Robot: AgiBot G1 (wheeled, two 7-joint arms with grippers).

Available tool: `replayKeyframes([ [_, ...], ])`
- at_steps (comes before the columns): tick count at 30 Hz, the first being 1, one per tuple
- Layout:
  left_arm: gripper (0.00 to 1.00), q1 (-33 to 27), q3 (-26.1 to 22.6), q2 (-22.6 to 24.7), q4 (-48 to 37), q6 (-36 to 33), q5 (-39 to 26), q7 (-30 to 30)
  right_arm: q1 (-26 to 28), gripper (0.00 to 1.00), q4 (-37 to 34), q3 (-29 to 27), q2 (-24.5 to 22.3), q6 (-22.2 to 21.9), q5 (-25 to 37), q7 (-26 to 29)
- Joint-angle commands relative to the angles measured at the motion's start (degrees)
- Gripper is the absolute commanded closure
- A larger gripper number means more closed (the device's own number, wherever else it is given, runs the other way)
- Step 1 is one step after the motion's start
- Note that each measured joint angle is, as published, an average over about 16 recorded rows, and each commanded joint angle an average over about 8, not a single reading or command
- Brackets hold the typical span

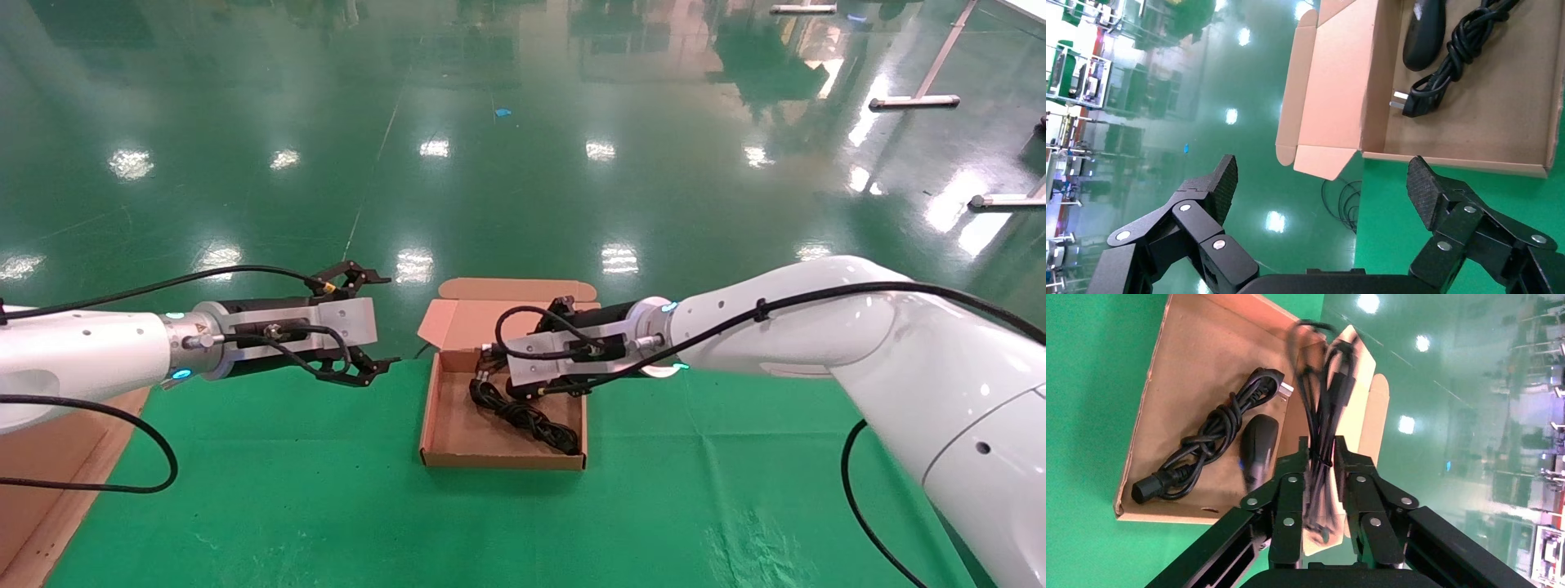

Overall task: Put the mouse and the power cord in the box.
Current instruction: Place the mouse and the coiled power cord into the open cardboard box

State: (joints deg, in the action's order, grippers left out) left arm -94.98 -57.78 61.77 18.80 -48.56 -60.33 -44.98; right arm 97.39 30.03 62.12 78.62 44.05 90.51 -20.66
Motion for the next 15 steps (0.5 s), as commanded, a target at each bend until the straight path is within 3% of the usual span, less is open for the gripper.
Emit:
replayKeyframes([
  [1, 0.00, 0.0, 0.0, 0.0, 0.1, 0.1, 0.0, 0.1, 0.1, 0.00, 0.0, -0.1, 0.0, 0.1, 0.1, -0.1],
  [8, 0.00, 0.5, 0.3, -0.2, 1.2, -0.1, 0.1, 1.1, -0.3, 0.00, 1.0, -1.5, -0.9, 1.4, -0.5, 0.3],
  [15, 0.00, 3.7, 4.4, -2.8, 6.4, -3.7, 1.9, 6.4, -4.0, 0.00, 5.4, -6.1, -5.3, 5.5, -5.5, 3.5],
])
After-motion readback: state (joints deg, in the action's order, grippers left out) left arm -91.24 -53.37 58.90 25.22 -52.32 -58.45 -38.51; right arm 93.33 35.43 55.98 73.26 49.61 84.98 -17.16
